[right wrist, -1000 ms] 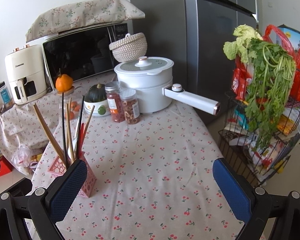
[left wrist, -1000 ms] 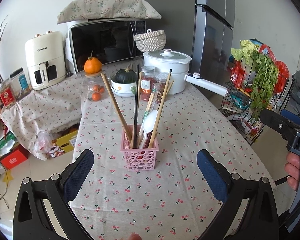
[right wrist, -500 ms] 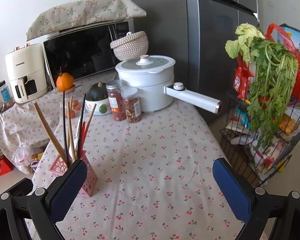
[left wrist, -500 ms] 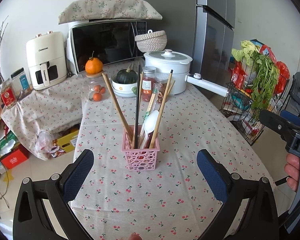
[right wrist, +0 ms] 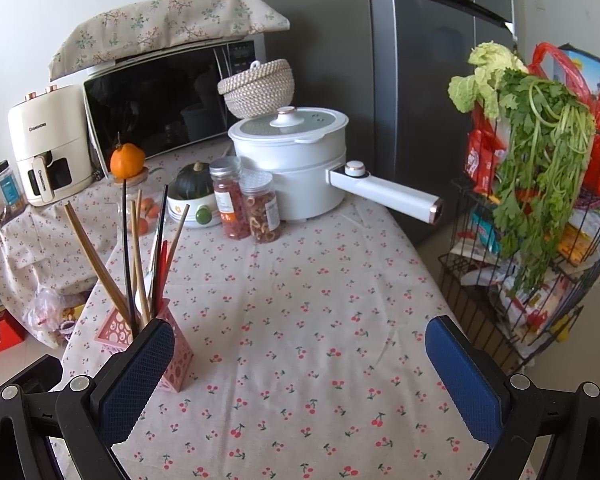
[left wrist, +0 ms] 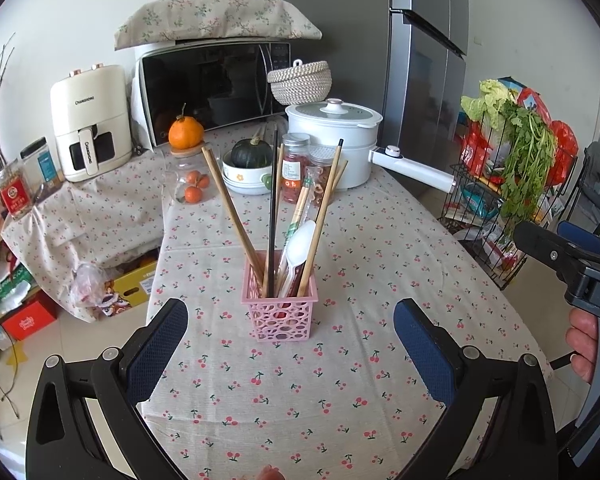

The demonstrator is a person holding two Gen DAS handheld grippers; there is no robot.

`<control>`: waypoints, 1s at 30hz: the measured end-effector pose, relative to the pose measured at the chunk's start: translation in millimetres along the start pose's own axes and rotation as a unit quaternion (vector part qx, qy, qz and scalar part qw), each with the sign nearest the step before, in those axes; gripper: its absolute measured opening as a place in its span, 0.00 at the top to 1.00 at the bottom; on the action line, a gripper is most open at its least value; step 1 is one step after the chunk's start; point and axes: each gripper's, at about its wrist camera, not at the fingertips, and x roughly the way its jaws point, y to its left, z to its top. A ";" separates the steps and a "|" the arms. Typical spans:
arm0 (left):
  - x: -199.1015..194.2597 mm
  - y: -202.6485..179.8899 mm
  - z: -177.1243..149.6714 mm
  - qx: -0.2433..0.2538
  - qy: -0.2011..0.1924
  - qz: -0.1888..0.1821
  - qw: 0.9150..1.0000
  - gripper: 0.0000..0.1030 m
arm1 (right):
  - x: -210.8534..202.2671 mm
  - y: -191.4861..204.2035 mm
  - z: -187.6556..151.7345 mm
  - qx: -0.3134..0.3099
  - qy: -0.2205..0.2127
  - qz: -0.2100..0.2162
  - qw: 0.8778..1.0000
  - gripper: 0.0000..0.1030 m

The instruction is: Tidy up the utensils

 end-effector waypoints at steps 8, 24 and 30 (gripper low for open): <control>0.3 1.3 0.1 -0.001 0.000 0.002 1.000 0.00 | 1.7 -2.6 -0.7 0.003 0.003 0.002 1.000 0.00; 2.2 5.5 -1.1 -0.008 0.006 0.012 1.000 0.00 | 2.3 -1.4 -2.0 0.003 0.007 0.004 1.000 0.00; 3.5 1.6 -1.1 -0.004 0.014 0.024 1.000 0.00 | 3.1 -1.1 -2.7 0.004 0.009 0.005 1.000 0.00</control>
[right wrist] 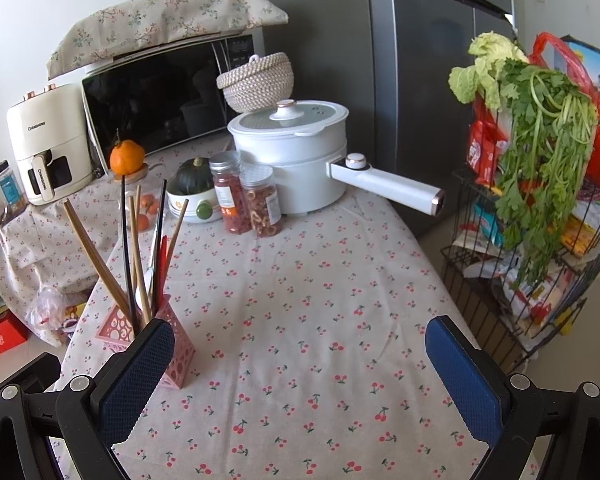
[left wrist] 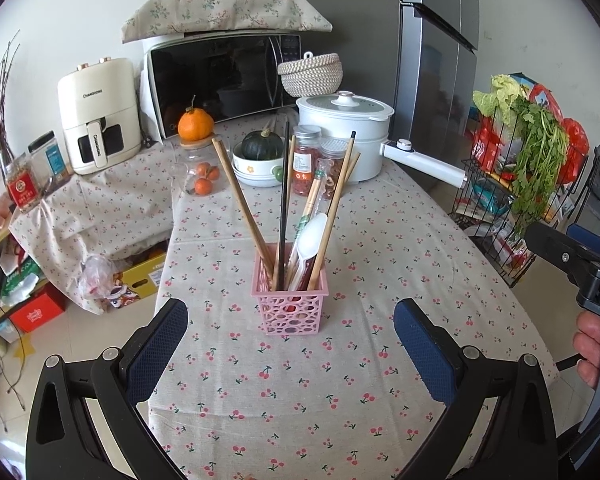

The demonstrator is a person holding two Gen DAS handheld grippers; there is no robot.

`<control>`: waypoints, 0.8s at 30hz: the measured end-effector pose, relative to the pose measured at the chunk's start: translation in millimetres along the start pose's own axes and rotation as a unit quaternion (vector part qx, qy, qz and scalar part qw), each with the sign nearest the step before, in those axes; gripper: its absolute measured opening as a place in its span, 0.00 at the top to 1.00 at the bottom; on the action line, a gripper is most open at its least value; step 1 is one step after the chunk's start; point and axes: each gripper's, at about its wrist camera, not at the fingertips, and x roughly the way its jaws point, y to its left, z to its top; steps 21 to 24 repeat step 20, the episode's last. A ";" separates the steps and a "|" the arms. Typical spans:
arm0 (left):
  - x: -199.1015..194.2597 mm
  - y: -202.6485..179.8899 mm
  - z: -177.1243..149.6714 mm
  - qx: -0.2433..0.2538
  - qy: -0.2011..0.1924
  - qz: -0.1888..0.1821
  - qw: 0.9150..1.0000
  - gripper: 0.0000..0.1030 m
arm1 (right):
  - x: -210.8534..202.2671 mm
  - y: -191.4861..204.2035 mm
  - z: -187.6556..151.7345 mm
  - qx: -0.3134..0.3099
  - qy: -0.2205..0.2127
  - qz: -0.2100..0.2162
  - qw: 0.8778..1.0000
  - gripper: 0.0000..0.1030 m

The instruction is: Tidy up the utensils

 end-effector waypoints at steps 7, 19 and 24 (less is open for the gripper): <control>-0.2 -6.8 -1.2 0.013 0.006 0.007 1.000 0.00 | 0.5 2.1 -1.0 -0.001 0.002 0.001 1.000 0.00; 4.0 -8.7 -2.1 0.008 0.018 -0.003 1.000 0.00 | 2.1 2.5 -1.9 -0.002 0.008 0.003 1.000 0.00; 5.0 -8.4 -2.4 0.007 0.020 -0.005 1.000 0.00 | 2.4 2.4 -2.1 -0.001 0.008 0.002 1.000 0.00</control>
